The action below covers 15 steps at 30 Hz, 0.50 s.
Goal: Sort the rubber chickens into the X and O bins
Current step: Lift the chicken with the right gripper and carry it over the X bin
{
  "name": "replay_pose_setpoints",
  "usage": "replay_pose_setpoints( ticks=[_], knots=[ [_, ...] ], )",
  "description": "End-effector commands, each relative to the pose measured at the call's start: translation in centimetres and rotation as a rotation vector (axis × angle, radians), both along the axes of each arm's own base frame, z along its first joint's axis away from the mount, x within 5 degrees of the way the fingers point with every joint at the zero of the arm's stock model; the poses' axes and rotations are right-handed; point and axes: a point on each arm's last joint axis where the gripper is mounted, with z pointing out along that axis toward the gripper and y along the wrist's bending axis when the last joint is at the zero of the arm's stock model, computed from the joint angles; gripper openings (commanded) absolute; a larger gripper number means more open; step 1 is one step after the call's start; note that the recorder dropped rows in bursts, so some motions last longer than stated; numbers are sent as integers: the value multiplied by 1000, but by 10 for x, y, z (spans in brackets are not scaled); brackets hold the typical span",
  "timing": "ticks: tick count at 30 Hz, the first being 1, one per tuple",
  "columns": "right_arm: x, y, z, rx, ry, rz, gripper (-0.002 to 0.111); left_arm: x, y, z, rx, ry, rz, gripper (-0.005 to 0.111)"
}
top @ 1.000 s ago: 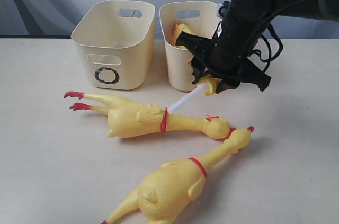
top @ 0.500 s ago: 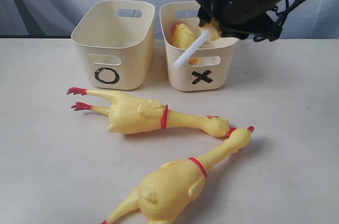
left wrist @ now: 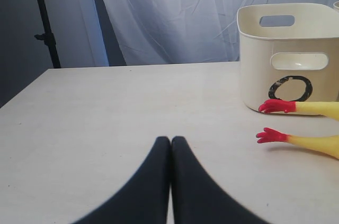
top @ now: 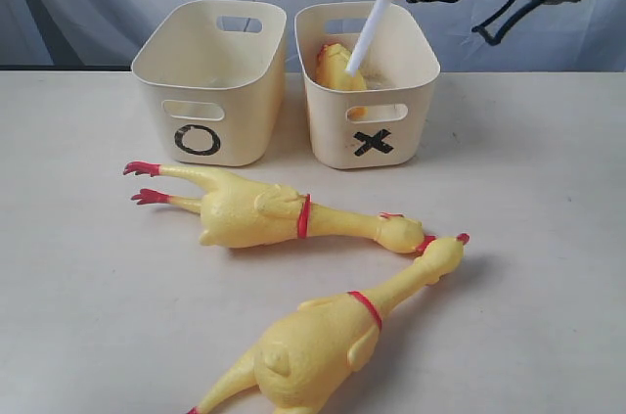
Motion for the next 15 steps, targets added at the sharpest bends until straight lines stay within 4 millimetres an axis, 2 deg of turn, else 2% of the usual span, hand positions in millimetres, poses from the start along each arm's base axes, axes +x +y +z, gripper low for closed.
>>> replay_pose_setpoints(
  ticks=[1,9,15],
  knots=[
    [10,5,-9,-14,-37,24,-1,0,0,0,-6,-9,-6,0],
    [28,12,-27,-119,-104,35,-1,0,0,0,-6,-9,-6,0],
    [43,19,-31,-175,-159,39,-1,0,0,0,-6,-9,-6,0]
  ],
)
